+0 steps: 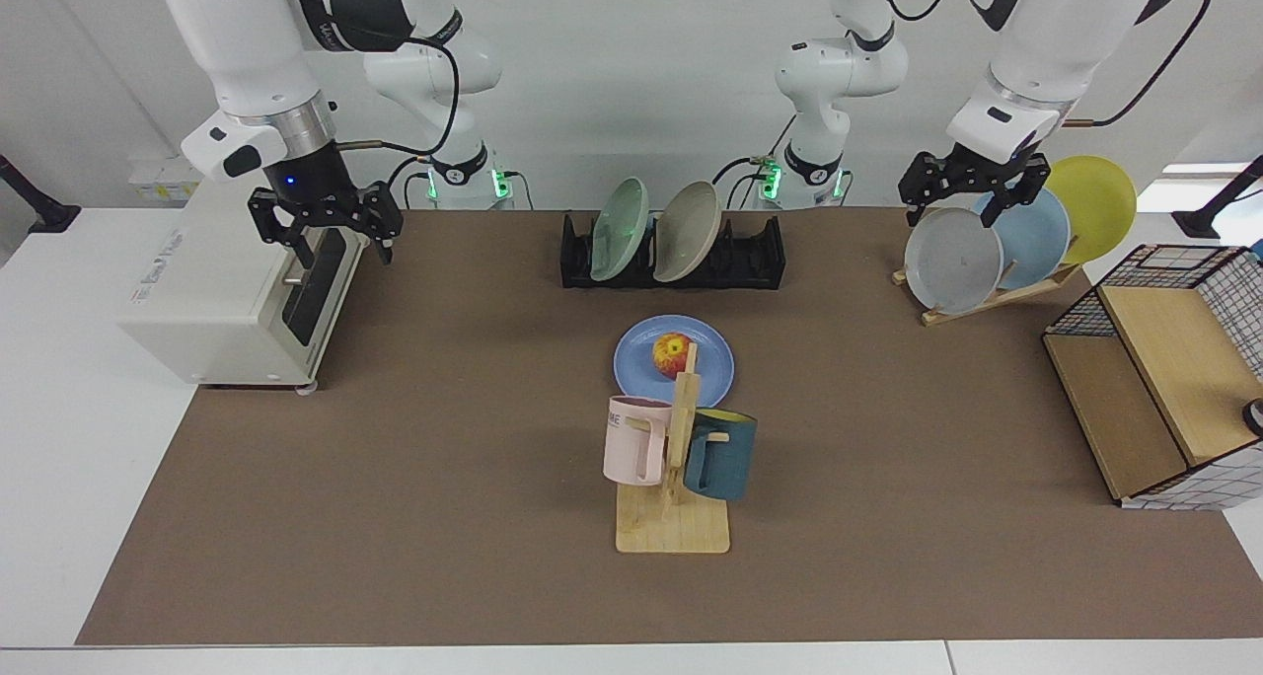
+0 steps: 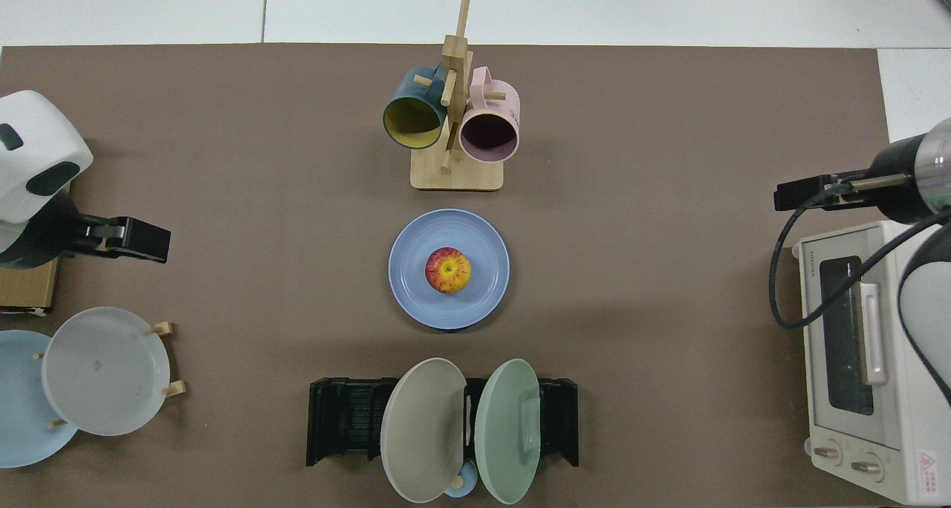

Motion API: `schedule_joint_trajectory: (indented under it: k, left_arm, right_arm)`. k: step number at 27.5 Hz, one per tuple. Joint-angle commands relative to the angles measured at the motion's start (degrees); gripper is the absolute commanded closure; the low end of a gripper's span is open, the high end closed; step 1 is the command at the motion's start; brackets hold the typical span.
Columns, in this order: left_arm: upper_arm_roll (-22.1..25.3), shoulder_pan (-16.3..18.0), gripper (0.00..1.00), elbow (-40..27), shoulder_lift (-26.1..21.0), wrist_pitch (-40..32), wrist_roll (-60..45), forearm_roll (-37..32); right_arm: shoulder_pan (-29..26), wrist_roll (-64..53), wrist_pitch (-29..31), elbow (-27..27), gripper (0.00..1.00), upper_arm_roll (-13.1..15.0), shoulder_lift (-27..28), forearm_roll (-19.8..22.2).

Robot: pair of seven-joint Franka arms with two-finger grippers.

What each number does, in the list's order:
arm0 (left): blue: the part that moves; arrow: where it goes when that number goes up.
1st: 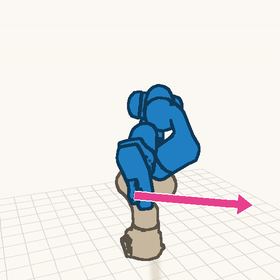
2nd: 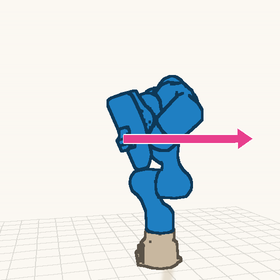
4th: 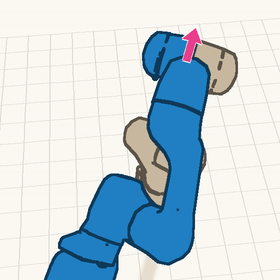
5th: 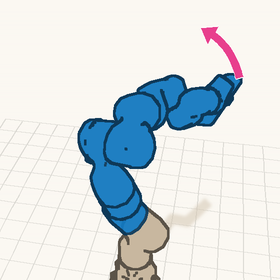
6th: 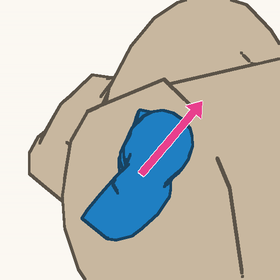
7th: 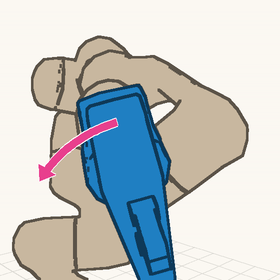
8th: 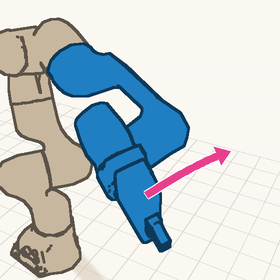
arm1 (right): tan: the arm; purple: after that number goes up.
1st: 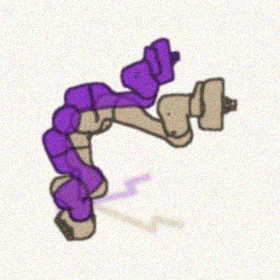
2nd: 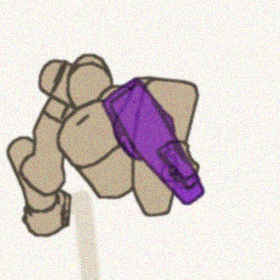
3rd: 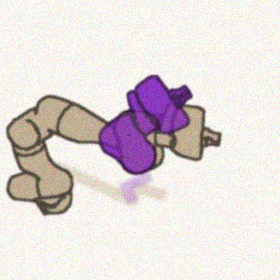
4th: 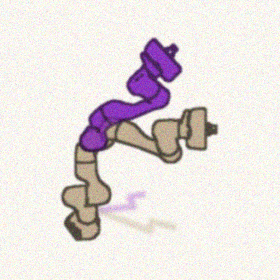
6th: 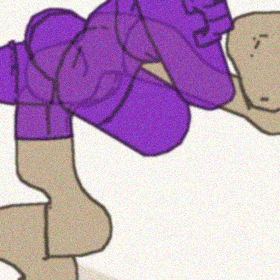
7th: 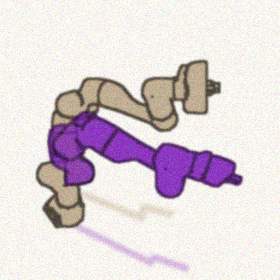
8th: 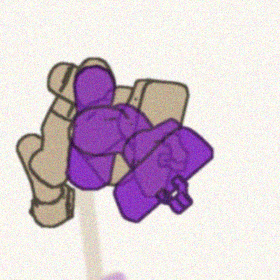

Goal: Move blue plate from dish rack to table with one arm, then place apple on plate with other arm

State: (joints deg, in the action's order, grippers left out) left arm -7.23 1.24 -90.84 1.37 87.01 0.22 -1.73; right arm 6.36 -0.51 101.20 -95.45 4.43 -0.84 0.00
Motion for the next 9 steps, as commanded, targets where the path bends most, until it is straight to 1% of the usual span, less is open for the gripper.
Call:
schedule_joint_trajectory:
  k: [1, 9]
  left_arm:
    - [-0.24, 0.51, 0.0, 1.1, -0.05, -1.32, 0.04, -0.73]
    - [-0.24, 0.51, 0.0, 1.1, -0.05, -1.32, 0.04, -0.73]
  right_arm:
    - [-0.65, 1.47, -0.65, 0.53, 0.0, -0.56, 0.4, 0.09]
    - [-0.82, 1.39, -1.18, -0.17, 0.0, -0.56, -0.04, -0.08]
